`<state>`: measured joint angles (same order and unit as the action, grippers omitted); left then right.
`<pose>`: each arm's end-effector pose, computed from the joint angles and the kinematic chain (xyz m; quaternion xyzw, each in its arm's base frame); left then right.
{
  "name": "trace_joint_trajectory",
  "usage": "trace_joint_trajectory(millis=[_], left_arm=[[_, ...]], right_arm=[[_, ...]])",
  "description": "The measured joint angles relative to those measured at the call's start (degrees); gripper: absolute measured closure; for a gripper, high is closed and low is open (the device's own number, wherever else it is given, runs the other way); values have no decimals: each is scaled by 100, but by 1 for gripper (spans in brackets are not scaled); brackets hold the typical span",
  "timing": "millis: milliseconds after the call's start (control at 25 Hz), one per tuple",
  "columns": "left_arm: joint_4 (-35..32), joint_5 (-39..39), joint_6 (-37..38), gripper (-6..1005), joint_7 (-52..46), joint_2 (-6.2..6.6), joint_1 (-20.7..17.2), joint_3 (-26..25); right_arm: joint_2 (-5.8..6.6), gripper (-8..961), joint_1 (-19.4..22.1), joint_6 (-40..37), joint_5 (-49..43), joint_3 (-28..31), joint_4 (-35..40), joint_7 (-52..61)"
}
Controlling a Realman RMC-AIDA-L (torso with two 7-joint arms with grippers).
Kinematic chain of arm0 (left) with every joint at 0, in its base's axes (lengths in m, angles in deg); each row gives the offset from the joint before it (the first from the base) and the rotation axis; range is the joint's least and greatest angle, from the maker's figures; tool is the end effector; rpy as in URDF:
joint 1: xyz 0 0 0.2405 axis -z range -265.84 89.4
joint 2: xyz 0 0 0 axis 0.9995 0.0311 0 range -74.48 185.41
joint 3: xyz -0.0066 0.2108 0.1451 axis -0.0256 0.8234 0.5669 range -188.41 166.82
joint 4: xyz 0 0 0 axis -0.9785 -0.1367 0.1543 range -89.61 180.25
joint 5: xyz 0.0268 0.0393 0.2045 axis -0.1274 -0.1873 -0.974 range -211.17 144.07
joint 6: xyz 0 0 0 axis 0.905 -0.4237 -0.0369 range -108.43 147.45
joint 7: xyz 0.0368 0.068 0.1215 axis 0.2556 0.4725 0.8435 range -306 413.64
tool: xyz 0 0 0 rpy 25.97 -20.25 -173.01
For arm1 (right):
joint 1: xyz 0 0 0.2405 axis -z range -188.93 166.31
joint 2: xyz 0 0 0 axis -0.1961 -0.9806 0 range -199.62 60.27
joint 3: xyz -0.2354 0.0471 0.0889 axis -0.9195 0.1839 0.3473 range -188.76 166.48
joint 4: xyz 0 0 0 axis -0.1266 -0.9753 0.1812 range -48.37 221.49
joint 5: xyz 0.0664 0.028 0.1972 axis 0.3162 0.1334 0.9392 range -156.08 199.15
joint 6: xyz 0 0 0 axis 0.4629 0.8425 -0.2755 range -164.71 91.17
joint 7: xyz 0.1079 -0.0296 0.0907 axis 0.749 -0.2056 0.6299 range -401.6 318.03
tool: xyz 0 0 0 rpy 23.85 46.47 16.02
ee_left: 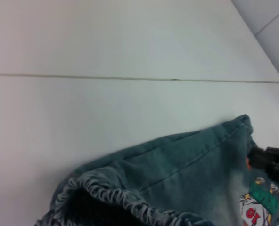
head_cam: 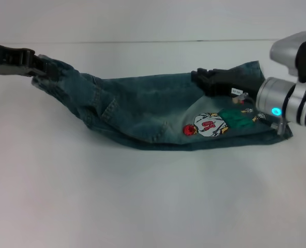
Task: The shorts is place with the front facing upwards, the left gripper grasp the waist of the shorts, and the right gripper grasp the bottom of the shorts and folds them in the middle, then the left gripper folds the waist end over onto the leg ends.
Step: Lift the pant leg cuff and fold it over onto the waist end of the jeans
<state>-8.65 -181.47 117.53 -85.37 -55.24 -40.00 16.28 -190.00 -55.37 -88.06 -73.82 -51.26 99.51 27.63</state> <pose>-0.2209 0.4048 0.1124 -0.8289 -0.5318 -0.0737 0.1570 0.2463 0.4085 -0.0622 -0.8622 0.3282 0.2412 0.3011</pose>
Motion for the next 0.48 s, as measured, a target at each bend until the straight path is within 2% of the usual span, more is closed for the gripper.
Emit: trace_joint_trajectory(millis=[160, 280, 480], left_arm=[[0, 1, 88, 879, -2, 2, 134, 8], [0, 23, 161, 880, -3, 4, 240, 13], [-4, 293, 285, 880, -11, 54, 372, 13]], right_arm=[[-23, 651, -218, 242, 212, -3, -432, -411], [-54, 889, -402, 407, 220, 24, -655, -624], [-71, 934, -751, 572, 245, 139, -1116, -1030]])
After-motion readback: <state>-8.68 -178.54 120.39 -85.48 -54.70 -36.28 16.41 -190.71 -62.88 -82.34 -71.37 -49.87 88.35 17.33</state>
